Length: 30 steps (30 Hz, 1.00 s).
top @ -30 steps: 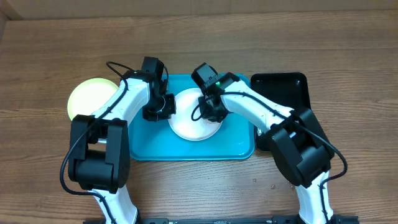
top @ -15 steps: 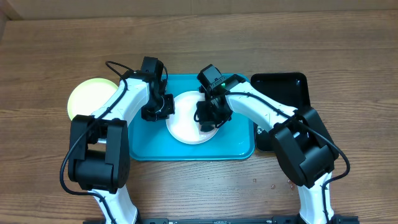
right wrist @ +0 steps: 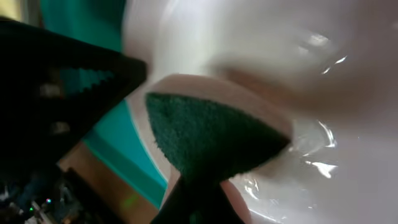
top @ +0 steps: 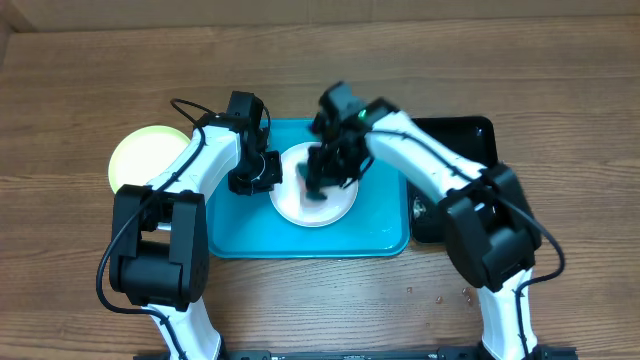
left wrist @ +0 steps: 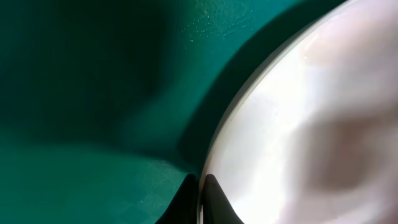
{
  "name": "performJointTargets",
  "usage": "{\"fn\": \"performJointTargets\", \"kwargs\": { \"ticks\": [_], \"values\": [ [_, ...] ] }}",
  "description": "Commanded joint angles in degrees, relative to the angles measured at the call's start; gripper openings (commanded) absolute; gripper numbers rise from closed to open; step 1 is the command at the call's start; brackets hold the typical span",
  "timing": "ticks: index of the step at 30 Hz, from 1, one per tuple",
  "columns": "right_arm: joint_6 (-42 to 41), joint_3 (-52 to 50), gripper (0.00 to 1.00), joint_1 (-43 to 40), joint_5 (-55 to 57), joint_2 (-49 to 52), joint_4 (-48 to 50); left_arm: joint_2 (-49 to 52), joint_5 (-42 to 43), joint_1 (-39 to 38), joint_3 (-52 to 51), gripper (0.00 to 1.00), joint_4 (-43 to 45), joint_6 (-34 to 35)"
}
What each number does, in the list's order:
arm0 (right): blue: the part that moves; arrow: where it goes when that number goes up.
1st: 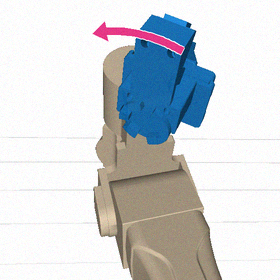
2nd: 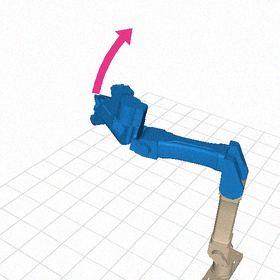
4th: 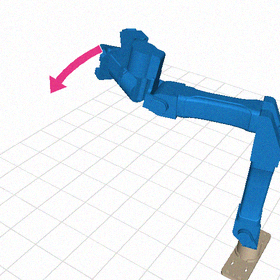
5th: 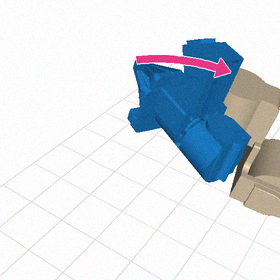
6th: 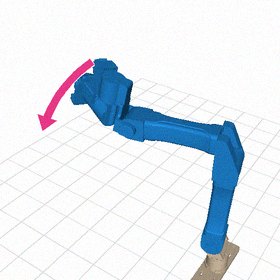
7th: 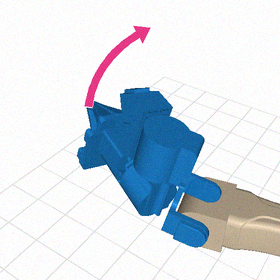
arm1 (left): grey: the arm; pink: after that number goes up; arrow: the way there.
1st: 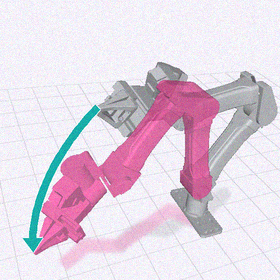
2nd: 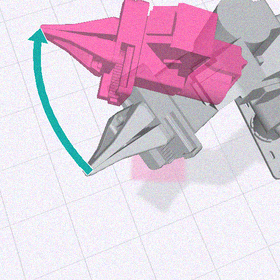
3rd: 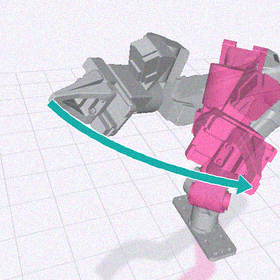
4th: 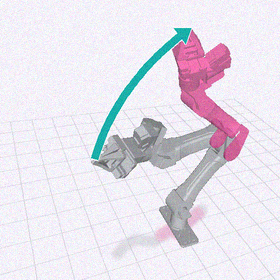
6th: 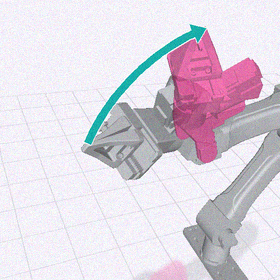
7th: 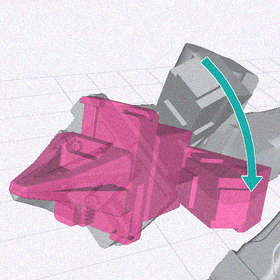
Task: Clean dirty plates on tray and stack at the side
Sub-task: 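Scrub the white plate with the sponge in the right gripper, then put the sponge back in the black tray, open and withdraw right gripper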
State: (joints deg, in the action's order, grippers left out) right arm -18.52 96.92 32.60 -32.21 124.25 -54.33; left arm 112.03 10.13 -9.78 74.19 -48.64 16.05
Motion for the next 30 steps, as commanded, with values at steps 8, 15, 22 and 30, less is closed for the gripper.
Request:
{"fn": "performJointTargets", "kwargs": {
  "ticks": [8, 15, 22, 30],
  "values": [
    [11.5, 9.6, 0.04, -12.6, 10.0, -7.7, -20.7, -0.7, 0.0, -0.5, -0.7, 0.04, -0.3, -0.4],
    [9.4, 8.5, 0.04, -20.2, 29.3, -8.0, -31.8, -0.7, -0.1, -0.5, -0.7, 0.04, -0.3, -0.4],
    [8.0, -0.6, 0.04, -24.3, 33.4, -8.0, -27.3, -0.7, 0.0, -0.5, -0.7, 0.04, -0.3, -0.4],
    [8.1, -11.3, 0.04, -24.4, 34.5, -8.0, -16.5, -0.7, 0.0, -0.5, -0.7, 0.04, -0.4, -0.4]
  ]
}}
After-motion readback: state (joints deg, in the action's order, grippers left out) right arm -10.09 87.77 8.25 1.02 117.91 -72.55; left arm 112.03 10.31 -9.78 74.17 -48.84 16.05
